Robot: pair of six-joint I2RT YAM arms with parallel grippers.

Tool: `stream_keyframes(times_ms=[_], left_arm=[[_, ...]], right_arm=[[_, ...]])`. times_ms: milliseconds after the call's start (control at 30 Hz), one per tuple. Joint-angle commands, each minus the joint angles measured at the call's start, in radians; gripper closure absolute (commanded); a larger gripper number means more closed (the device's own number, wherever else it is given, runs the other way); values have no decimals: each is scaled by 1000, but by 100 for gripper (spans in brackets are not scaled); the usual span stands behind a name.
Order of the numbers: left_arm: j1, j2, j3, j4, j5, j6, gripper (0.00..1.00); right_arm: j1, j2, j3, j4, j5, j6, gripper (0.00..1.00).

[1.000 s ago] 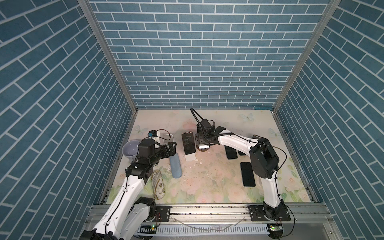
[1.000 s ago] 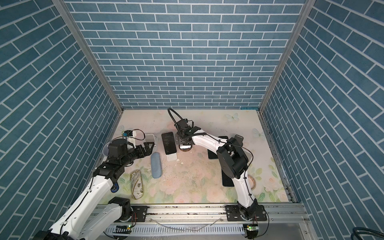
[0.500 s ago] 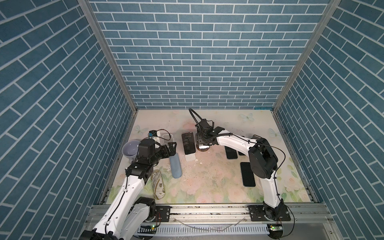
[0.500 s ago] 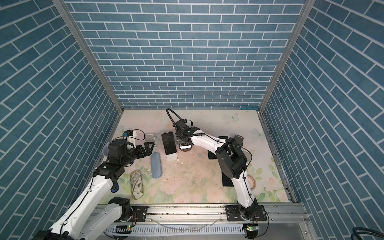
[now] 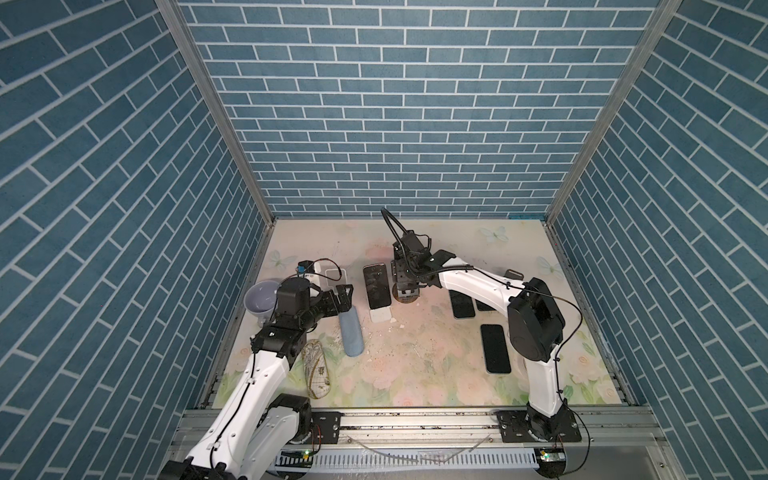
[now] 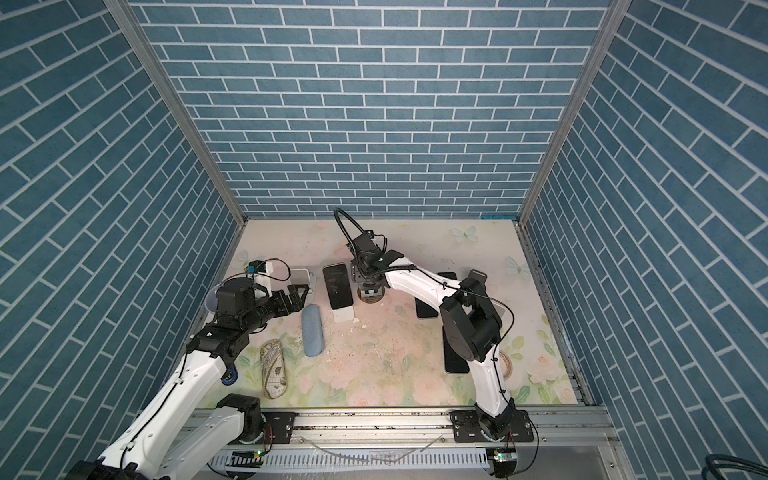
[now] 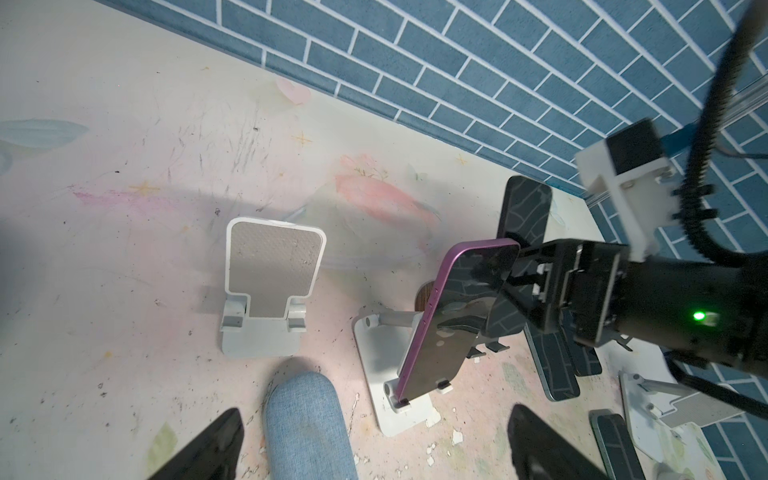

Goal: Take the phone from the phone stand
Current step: 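Lift the black phone off its round stand and carry it toward the flat phones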

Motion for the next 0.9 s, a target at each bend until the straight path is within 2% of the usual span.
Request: stream_keyframes(times_ms=[0, 267, 467, 867], left_arm=[[-6, -9, 7, -16, 1, 9, 0], [-6, -17, 10, -22, 8, 5, 0], [-7, -12, 13, -11, 13, -5, 1], [-10, 5, 38, -19, 15, 3, 0]], right_arm=[[1, -104, -23, 57, 51, -34, 35], [-12, -222, -117, 42, 98, -54, 35], [-42, -319, -267, 23, 95, -27, 35], [-68, -426, -497, -163, 0, 29, 35]])
